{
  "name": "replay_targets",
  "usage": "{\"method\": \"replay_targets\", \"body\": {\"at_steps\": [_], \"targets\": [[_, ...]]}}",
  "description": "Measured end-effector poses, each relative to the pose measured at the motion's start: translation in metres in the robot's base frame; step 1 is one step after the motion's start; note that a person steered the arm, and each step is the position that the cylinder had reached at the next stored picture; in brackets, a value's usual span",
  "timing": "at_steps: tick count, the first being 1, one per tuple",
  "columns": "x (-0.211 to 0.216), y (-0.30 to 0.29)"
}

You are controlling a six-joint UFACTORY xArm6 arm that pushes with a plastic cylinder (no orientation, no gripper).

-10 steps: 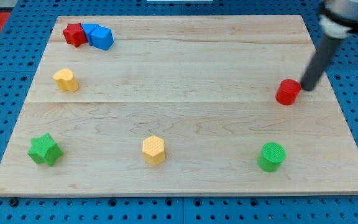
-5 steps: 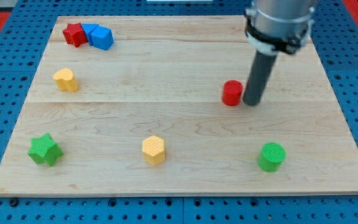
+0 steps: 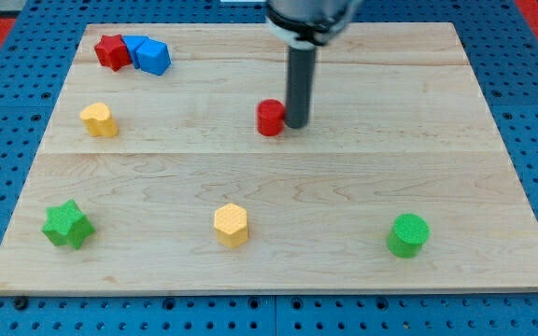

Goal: Push the red circle into the bottom side of the blue cube

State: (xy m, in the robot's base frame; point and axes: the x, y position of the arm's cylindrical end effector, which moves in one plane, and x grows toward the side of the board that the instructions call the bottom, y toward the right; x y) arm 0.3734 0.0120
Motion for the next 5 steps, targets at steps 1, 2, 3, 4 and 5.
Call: {"method": "replay_targets", "body": {"at_steps": [1, 2, 3, 4, 5], "targets": [[-0.01, -0.073], [0.028, -0.068], [0.014, -0.109], [-0.038, -0.15], [-0.066, -0.173]]}}
